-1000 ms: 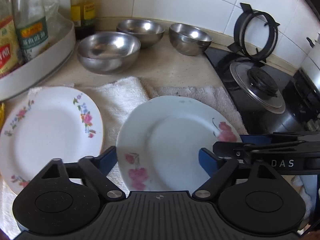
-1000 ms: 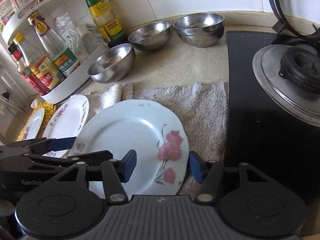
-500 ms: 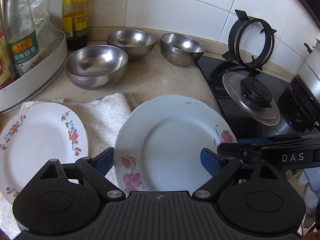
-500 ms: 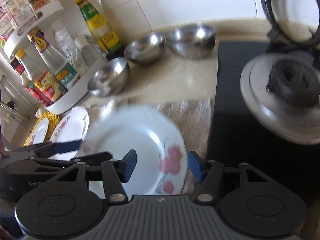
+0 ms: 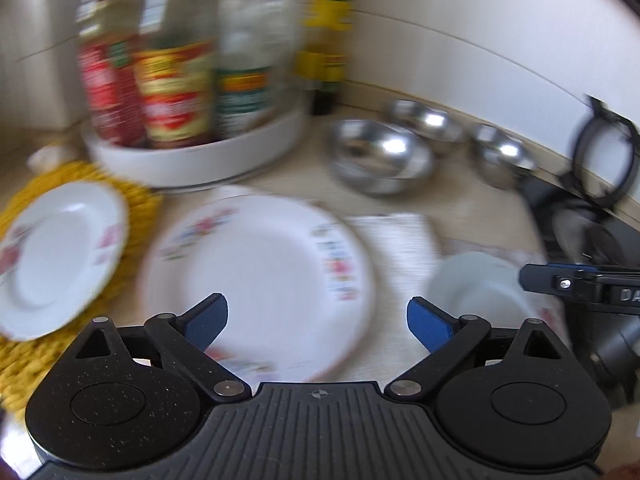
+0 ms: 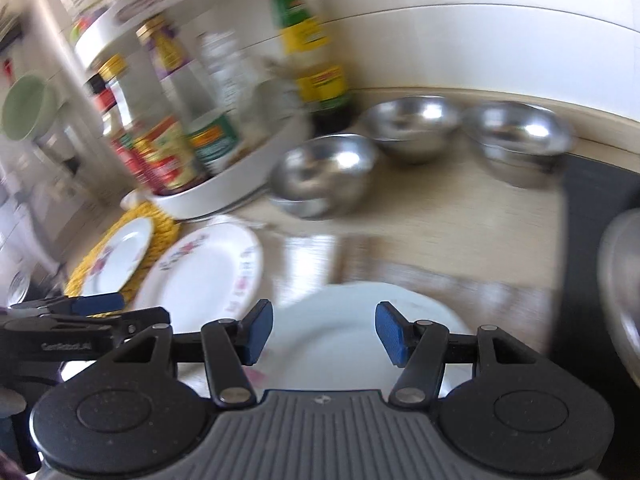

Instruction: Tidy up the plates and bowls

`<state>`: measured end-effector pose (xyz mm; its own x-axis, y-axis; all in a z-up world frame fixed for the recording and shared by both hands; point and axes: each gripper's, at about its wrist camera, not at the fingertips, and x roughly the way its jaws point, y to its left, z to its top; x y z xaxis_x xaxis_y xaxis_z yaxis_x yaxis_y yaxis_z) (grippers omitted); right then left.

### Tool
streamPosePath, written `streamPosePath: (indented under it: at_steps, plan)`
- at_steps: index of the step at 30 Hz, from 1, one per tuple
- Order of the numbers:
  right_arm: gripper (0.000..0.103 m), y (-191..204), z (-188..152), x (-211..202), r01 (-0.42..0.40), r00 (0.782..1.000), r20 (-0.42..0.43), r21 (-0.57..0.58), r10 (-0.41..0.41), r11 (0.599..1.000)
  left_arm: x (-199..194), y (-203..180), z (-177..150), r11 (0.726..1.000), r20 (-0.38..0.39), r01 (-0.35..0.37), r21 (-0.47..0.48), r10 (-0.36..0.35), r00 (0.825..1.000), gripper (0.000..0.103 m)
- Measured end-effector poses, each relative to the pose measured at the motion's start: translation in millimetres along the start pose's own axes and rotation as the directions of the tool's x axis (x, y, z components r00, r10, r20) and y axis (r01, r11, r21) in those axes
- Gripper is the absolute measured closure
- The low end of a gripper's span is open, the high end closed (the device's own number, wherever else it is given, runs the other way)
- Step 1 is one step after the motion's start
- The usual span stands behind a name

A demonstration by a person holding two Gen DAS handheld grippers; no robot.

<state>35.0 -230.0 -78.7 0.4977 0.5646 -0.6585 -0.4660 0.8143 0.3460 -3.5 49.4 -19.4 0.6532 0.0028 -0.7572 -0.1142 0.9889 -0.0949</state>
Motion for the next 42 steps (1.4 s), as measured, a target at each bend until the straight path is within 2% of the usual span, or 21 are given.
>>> streamPosePath:
  at_steps: [2,6,12,17,23,27,31,37,42]
  plan:
    - [0.041,16,6,15,-0.015,1.000,-0.013,-0.032,0.015,0.999,1,19,0,0.998,-0.007,-0.037,-0.044,0.037,0.999,0.005]
    - [0.041,38,11,37,-0.028,0.999,-0.042,-0.037,0.026,0.999,5,46,1,0.995,-0.012,-0.056,-0.087,0.055,0.998,0.005]
    - [0.041,54,19,62,0.010,0.997,-0.071,-0.041,-0.012,0.999,19,64,2,0.997,-0.046,-0.028,-0.078,0.025,0.999,0.005]
    - [0.041,59,22,79,0.014,0.995,-0.100,-0.018,-0.015,1.000,29,73,3,0.997,-0.068,0.022,-0.067,-0.027,0.997,0.005]
    - [0.043,65,23,91,-0.027,0.991,-0.134,0.013,0.028,1.000,37,79,10,0.996,-0.073,0.070,-0.047,-0.073,0.995,0.007]
    - [0.045,62,24,103,-0.009,0.986,-0.164,0.055,0.018,0.998,44,83,12,0.994,-0.087,0.094,-0.051,-0.098,0.991,0.010]
    - [0.045,61,26,106,-0.029,0.987,-0.159,0.064,0.039,0.998,51,87,15,0.993,-0.097,0.100,-0.057,-0.106,0.990,0.014]
    - [0.045,67,26,102,-0.011,0.988,-0.154,0.040,0.017,0.999,55,84,18,0.995,-0.107,0.086,-0.049,-0.090,0.990,0.015]
    - [0.045,68,30,90,-0.025,0.991,-0.128,0.051,0.032,0.998,47,84,21,0.995,-0.092,0.085,-0.055,-0.090,0.992,0.015]
